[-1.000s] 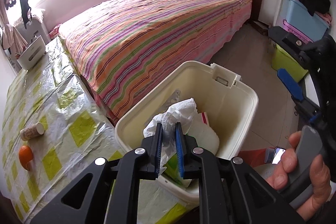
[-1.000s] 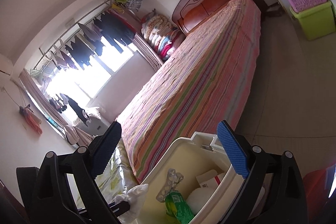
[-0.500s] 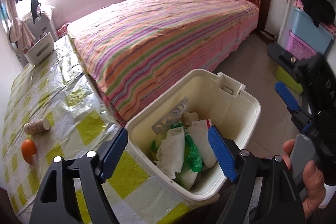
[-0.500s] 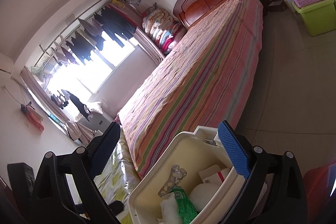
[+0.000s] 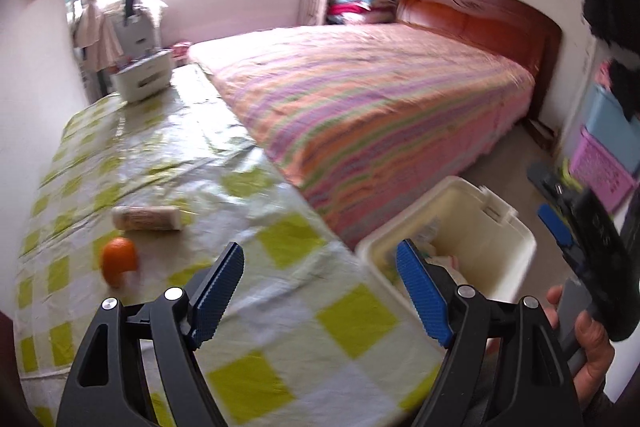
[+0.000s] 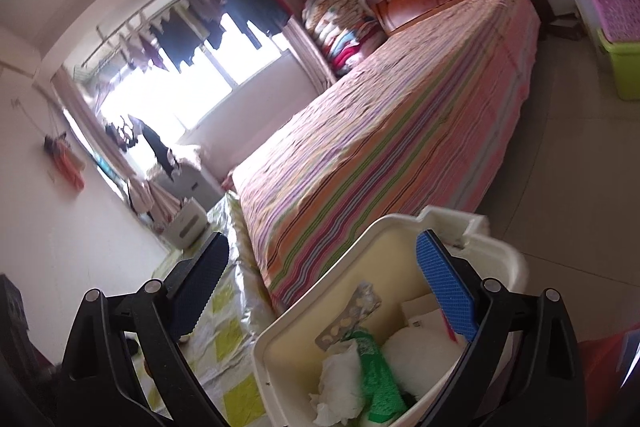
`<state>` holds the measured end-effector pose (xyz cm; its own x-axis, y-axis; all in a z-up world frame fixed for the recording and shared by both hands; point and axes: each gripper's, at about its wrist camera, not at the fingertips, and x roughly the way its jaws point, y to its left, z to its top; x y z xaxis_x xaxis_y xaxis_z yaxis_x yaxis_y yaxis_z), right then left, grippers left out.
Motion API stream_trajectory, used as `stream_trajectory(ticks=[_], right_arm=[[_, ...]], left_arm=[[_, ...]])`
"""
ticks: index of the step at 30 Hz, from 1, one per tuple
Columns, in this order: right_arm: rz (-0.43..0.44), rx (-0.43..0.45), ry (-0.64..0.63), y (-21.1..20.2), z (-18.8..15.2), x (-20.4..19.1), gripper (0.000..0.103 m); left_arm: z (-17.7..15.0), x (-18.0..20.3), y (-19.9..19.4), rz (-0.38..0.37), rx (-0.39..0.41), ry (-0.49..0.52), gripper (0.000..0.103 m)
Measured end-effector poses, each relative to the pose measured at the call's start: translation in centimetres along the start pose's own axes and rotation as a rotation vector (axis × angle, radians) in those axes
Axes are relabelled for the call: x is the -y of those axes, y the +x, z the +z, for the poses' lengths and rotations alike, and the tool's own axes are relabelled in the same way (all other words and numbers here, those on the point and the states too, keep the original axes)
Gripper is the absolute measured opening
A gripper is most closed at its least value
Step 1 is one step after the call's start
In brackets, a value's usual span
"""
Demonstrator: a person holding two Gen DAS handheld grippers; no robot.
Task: Collect trash
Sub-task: 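Move both tools back over the table toward the orange and drink can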
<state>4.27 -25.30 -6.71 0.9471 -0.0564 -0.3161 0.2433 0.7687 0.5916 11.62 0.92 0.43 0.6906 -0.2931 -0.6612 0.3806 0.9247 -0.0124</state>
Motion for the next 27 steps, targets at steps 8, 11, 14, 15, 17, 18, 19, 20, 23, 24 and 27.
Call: stream_trajectory(ticks=[8, 11, 14, 15, 17, 18, 19, 20, 23, 24, 27], right_arm=[[0.079, -0.08, -0.138, 1.4, -2.7, -5.9, 0.093], [0.185, -0.151, -0.223, 2.1, -4.4, -8.9, 0.093], [0.306, -0.246, -0.354, 3.0, -6.2, -12.7, 0.093], [0.346, -0.278, -0.406, 3.3, -6.9, -14.0, 0.093], [0.413, -0.324, -0.524, 3.9, -8.0, -16.7, 0.093], [0.438, -0.345, -0.581, 4.3, -8.4, -18.1, 0.092], [0.468, -0.367, -0.634, 4.9, -8.6, -19.3, 0.092], [0.497, -0.39, -0.684, 5.6, -8.7, -20.6, 0.091], [0.557, -0.471, -0.843, 8.7, -9.2, -24.4, 0.079], [0.565, -0.507, -0.89, 10.1, -9.5, -25.5, 0.077], [0.562, -0.63, -1.016, 14.6, -10.7, -28.5, 0.064]], left_arm=[[1.3, -8.3, -1.1, 0.086, 0.056, -0.047, 0.076], [0.6, -11.8, -1.2, 0.089, 0.044, -0.041, 0.076], [-1.4, -15.1, -1.4, 0.058, 0.031, -0.013, 0.076], [-1.9, -15.8, -1.5, 0.048, 0.033, -0.017, 0.076], [-2.8, -17.6, -1.1, 0.054, 0.016, -0.045, 0.076], [-3.0, -18.3, -0.9, 0.061, 0.002, -0.061, 0.076], [-3.3, -19.1, -1.0, 0.049, -0.004, -0.08, 0.076], [-3.5, -19.7, -1.2, 0.024, -0.009, -0.099, 0.076], [-4.1, -20.8, -2.2, 0.011, 0.01, -0.126, 0.076], [-4.3, -21.2, -2.5, 0.009, 0.016, -0.132, 0.076], [-4.8, -21.8, -2.9, 0.003, 0.019, -0.142, 0.076]])
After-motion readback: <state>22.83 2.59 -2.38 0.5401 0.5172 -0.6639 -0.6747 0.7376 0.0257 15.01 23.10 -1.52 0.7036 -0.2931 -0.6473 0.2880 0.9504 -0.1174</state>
